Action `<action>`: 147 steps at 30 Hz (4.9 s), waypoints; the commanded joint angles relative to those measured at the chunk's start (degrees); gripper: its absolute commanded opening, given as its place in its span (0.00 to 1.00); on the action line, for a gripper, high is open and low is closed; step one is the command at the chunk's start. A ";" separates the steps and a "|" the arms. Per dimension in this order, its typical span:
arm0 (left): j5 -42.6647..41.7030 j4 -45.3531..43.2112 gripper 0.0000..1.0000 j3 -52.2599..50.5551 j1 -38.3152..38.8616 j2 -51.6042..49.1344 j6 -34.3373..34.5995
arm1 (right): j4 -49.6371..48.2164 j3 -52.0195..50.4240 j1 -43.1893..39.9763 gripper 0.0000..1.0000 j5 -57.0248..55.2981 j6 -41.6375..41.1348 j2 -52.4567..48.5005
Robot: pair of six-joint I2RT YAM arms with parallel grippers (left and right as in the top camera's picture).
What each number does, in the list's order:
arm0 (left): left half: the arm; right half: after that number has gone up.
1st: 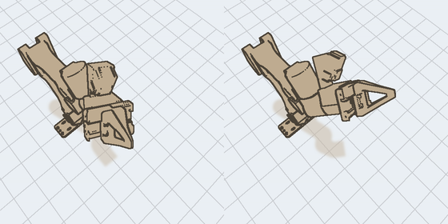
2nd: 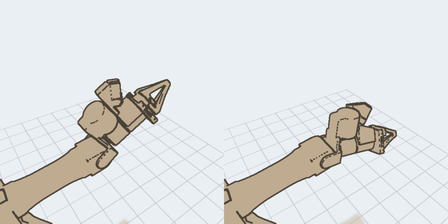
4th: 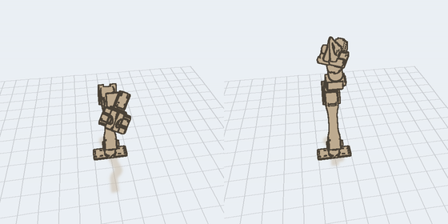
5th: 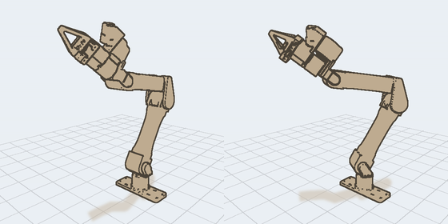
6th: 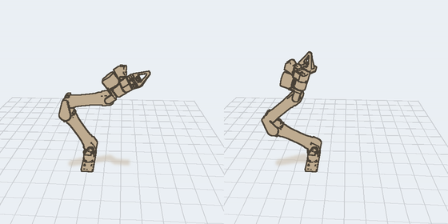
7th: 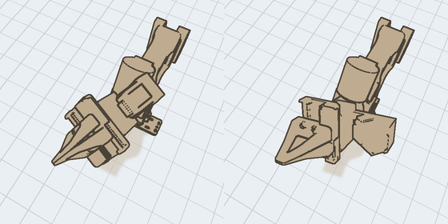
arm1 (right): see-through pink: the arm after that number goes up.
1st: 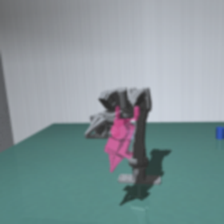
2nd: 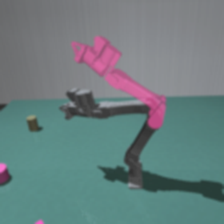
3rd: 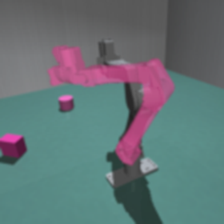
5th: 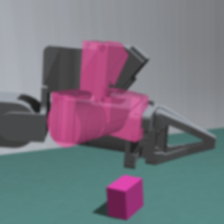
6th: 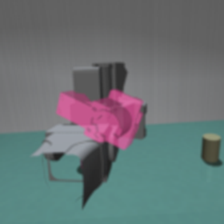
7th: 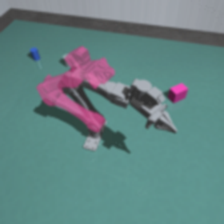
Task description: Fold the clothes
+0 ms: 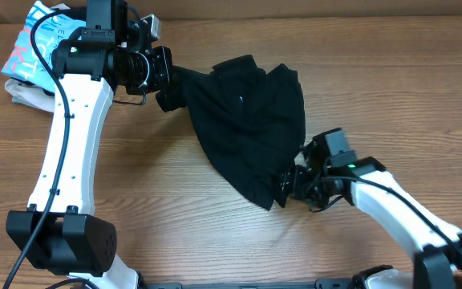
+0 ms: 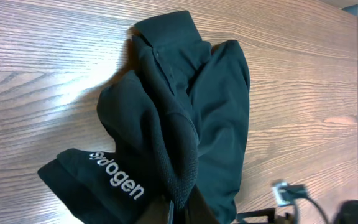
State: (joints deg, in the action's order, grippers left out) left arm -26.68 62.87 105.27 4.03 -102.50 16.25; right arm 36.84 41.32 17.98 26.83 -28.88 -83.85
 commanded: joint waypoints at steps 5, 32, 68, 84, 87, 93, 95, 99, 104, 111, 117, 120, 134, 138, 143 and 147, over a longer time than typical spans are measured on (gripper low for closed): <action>1.81 0.17 0.04 1.51 -0.15 0.00 -1.51 | -0.39 0.98 -0.70 0.63 1.53 -0.74 -2.05; 2.03 14.10 0.04 30.25 -4.07 1.20 -7.26 | 41.90 43.36 -19.54 0.04 -4.61 16.50 7.80; 11.47 28.15 0.04 29.44 -0.48 -10.23 -10.14 | 40.57 46.29 -25.77 0.04 -13.94 17.68 -11.02; 13.79 24.90 0.04 29.46 3.87 -22.73 -10.08 | 33.38 47.15 -24.20 0.57 -0.96 21.88 -20.39; 13.79 24.63 0.04 29.46 3.82 -22.73 -10.05 | 34.49 45.59 -20.90 0.58 -1.44 22.75 -20.39; 13.79 24.02 0.04 29.46 3.82 -22.73 -10.05 | 29.59 37.79 -12.26 0.61 -4.57 23.15 -20.41; 13.79 23.87 0.04 29.46 3.82 -22.73 -10.08 | 25.68 34.05 -9.60 0.62 -5.92 22.93 -20.41; 13.79 23.85 0.04 29.46 3.82 -22.73 -10.08 | 19.41 28.35 -6.88 0.62 -11.28 19.76 -20.41; 13.79 23.87 0.04 29.46 3.82 -22.73 -10.08 | 15.12 24.61 -6.73 0.62 -13.75 18.34 -20.41; 13.79 23.85 0.04 29.46 3.82 -22.73 -10.08 | 7.87 19.39 -6.73 0.62 -12.81 18.12 -20.44; 13.79 23.85 0.04 29.46 3.82 -22.73 -10.08 | 4.44 18.62 -6.73 0.51 -11.23 16.79 -20.44; 13.81 23.85 0.04 29.46 3.82 -22.73 -10.08 | 3.26 18.62 -6.73 0.42 -9.60 16.63 -20.44; 13.81 23.82 0.04 29.46 3.82 -22.73 -10.08 | 2.62 18.75 -7.02 0.11 -9.22 16.68 -20.41; 15.39 23.76 0.04 29.46 3.82 -22.73 -10.10 | 4.85 21.07 -8.79 0.04 -9.18 16.65 -20.41; 17.09 23.65 0.04 30.32 3.48 -22.60 -11.15 | 12.92 29.57 -11.93 0.04 -9.18 17.14 -20.35; 17.07 24.79 0.04 35.65 2.19 -22.08 -11.15 | 22.73 42.36 -15.30 0.04 -9.16 18.05 -20.09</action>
State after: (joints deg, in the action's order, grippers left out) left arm -10.81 86.91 135.41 7.66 -125.27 6.76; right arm 56.05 74.17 5.19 17.80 -11.92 -104.66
